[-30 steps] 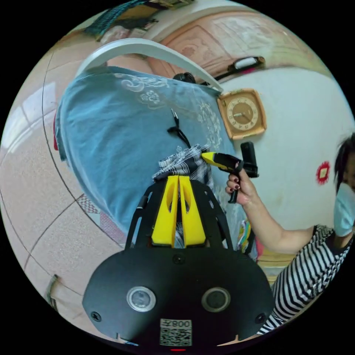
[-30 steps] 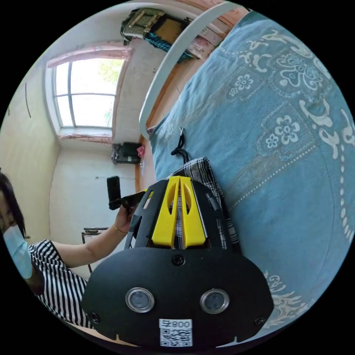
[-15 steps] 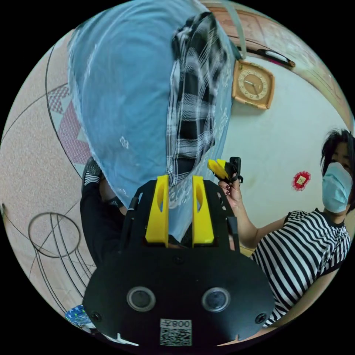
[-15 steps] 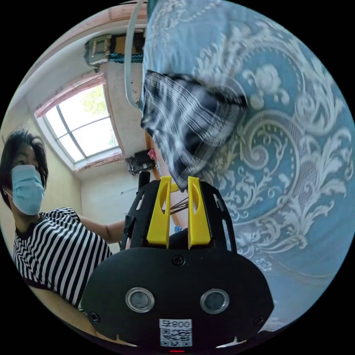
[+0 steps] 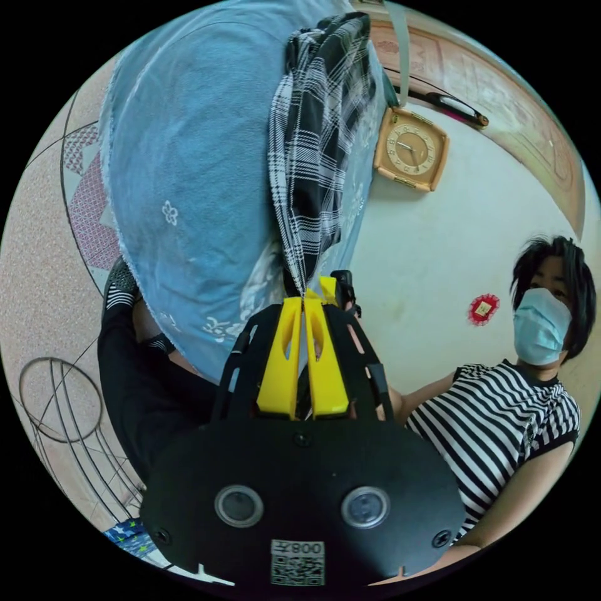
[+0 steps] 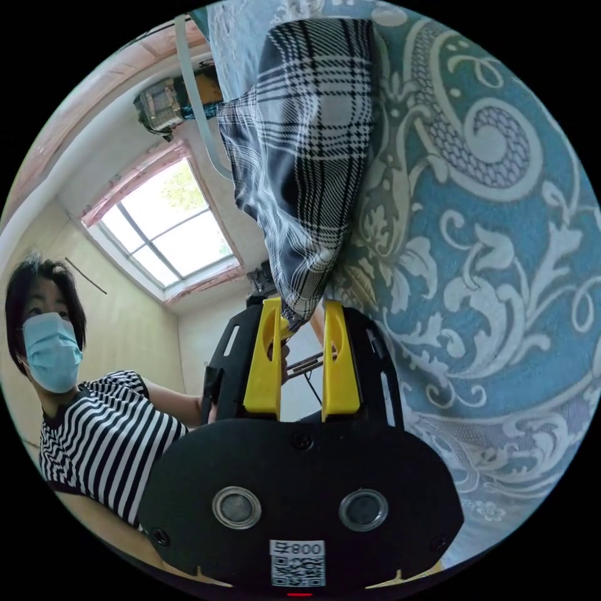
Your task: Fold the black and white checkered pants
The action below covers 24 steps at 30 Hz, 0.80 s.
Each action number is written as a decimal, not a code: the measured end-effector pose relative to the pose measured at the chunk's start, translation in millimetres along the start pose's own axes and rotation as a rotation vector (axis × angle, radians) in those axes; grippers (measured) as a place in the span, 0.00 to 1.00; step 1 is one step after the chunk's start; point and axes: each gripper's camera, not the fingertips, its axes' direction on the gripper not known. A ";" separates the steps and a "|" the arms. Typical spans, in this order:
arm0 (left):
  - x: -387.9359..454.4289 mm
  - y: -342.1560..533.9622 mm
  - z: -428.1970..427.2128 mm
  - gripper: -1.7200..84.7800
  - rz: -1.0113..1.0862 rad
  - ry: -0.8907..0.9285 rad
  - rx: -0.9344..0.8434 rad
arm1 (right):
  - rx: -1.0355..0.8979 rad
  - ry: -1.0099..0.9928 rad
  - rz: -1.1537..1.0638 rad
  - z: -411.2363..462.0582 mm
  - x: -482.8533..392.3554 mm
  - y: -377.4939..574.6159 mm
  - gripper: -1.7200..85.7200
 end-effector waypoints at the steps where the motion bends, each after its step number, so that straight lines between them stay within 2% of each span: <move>1: -0.4 -0.9 -0.1 0.03 0.003 0.001 0.001 | -0.008 -0.019 -0.003 4.2 -1.7 -3.6 0.12; 13: -19.7 -27.9 10.6 0.03 0.034 0.032 0.038 | 0.003 -0.124 0.029 25.7 -38.8 -3.9 0.14; 18: -33.0 -41.2 31.9 0.03 0.048 0.018 -0.007 | 0.052 -0.192 0.056 35.0 -56.7 -0.1 0.13; 21: -43.2 -48.9 43.5 0.04 0.050 0.021 -0.004 | 0.009 -0.168 0.046 54.8 -77.3 -8.1 0.10; 24: -53.8 -55.5 48.1 0.05 0.054 -0.011 0.010 | 0.054 -0.231 0.046 58.8 -96.4 -5.5 0.05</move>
